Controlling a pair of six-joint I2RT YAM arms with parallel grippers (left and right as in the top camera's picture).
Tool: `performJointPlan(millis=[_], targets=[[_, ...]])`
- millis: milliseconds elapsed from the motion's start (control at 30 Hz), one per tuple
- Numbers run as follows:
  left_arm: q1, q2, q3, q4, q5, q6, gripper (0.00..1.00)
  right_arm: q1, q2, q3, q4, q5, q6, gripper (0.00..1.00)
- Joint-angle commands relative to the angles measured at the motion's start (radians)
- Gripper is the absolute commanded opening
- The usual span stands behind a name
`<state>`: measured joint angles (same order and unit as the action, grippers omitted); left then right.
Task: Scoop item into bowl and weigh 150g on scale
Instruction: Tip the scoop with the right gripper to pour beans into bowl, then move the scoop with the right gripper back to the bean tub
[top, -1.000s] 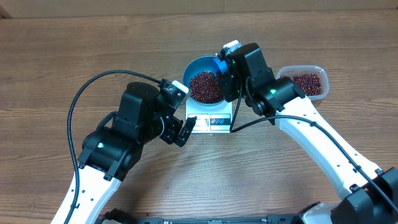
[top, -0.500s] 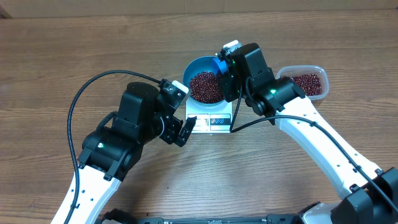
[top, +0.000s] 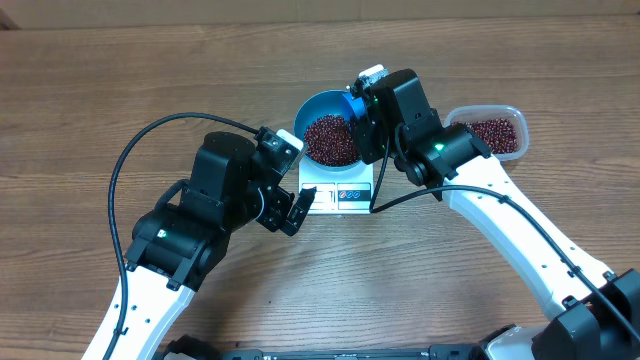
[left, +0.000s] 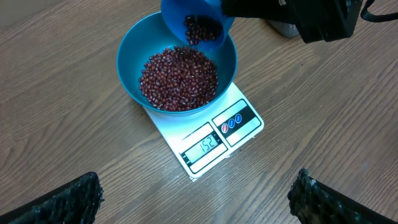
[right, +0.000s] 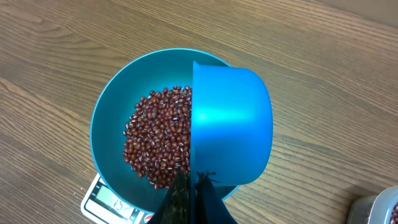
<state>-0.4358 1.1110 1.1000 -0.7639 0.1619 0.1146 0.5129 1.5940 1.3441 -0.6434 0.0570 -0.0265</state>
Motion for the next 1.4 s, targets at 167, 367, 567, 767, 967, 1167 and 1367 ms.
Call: performJointPlan(millis=[167, 367, 567, 767, 967, 1167, 1367], targets=[[0.004, 0.002, -0.004, 0.001, 0.015, 0.019, 1.00, 0.000, -0.027, 0.000, 0.011, -0.035, 0.092, 0.04], [0.004, 0.002, -0.004, 0.001, 0.015, 0.019, 1.00, -0.032, -0.027, 0.000, 0.016, -0.169, 0.258, 0.04], [0.004, 0.002, -0.004, 0.001, 0.014, 0.019, 0.99, -0.072, -0.027, 0.000, 0.034, -0.269, 0.352, 0.04], [0.004, 0.002, -0.004, 0.001, 0.015, 0.019, 0.99, -0.121, -0.027, 0.000, 0.052, -0.355, 0.394, 0.04], [0.004, 0.002, -0.004, 0.001, 0.015, 0.019, 1.00, -0.167, -0.028, 0.000, 0.072, -0.457, 0.394, 0.04], [0.004, 0.002, -0.004, 0.001, 0.014, 0.019, 0.99, -0.240, -0.060, 0.000, 0.074, -0.459, 0.394, 0.04], [0.004, 0.002, -0.004, 0.001, 0.014, 0.019, 0.99, -0.348, -0.133, 0.000, 0.065, -0.459, 0.388, 0.04]])
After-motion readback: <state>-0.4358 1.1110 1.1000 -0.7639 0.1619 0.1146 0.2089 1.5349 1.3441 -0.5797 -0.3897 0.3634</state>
